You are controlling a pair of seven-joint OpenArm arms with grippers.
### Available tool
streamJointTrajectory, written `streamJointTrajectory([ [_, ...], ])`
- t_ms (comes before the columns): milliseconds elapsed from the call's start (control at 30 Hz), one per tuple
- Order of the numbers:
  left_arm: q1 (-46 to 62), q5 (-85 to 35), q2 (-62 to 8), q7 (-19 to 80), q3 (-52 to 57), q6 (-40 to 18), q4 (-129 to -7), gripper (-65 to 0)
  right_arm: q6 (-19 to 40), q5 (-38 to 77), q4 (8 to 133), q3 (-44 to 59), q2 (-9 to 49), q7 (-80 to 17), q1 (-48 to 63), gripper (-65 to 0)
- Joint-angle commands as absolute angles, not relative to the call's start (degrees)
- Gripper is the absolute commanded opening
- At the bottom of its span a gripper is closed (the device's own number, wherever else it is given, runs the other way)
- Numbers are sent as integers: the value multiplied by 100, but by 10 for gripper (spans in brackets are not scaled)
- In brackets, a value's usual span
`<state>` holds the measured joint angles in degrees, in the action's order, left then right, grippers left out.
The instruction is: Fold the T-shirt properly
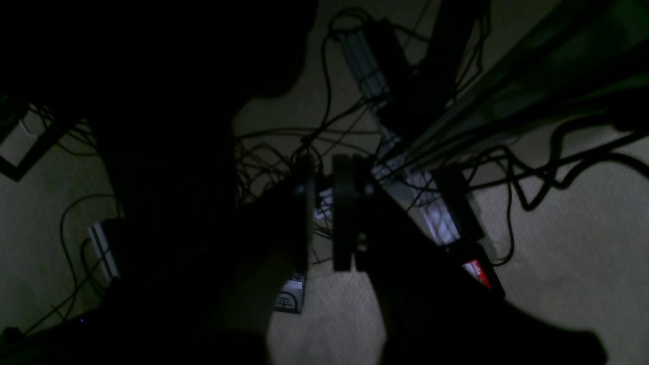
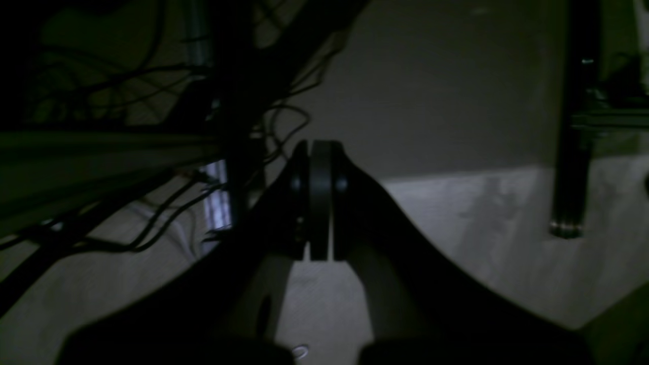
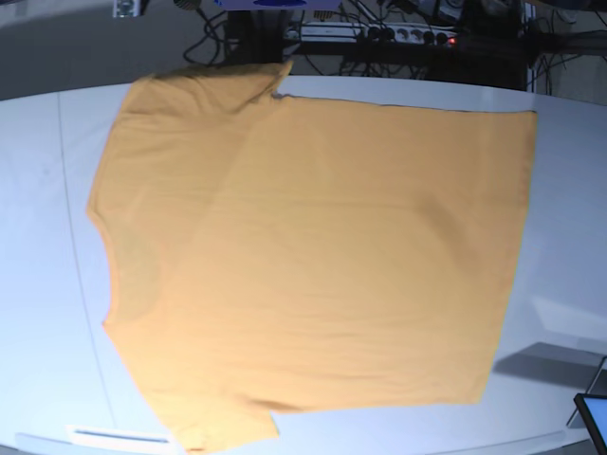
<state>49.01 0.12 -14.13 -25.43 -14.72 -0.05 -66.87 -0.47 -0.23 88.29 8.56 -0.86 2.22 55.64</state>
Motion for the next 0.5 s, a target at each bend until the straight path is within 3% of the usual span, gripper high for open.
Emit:
streamJointTrajectory([
  [0,5095,4,-1473,-2695,-1332,48,-6862,-583,-57,-40,8980,919,-84,330,5684,-650],
  [467,5833,13,-1437,-2695,-312,48,-8699,-583,-57,-40,9868,1024,-66,330,5780,-650],
])
